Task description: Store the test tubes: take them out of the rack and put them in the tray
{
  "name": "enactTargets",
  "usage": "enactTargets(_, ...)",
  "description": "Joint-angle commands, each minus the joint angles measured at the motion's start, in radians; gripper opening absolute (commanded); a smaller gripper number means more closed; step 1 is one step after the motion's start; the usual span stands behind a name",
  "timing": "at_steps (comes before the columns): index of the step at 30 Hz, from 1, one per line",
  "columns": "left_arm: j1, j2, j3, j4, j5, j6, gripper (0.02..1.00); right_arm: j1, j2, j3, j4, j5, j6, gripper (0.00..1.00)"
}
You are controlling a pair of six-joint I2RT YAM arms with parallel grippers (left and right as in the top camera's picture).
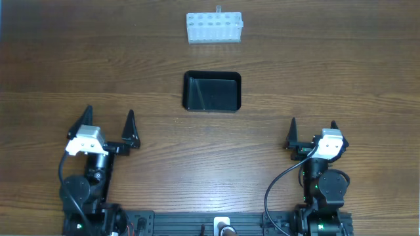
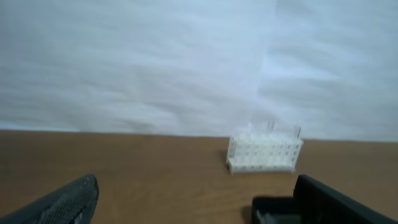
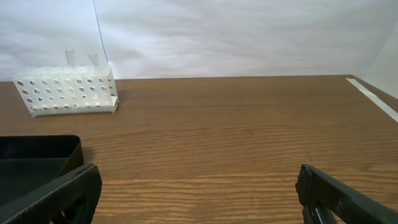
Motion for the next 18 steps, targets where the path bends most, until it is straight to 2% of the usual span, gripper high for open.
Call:
enactTargets(1,0.006,-0.074,-0.072,-0.012,0.047,0.061,0.998,-0.008,-0.007,-0.006,-0.003,-0.002,0.002,0.993)
enactTargets(11,0.006,-0.106,-0.129,-0.141,0.049,0.076,1.000,-0.008,-0.007,-0.006,-0.003,-0.002,0.002,0.989)
enactTargets(18,0.006,-0.106,-0.129,-0.139,0.043,0.075,1.000,-0.008,-0.007,-0.006,-0.003,-0.002,0.002,0.991)
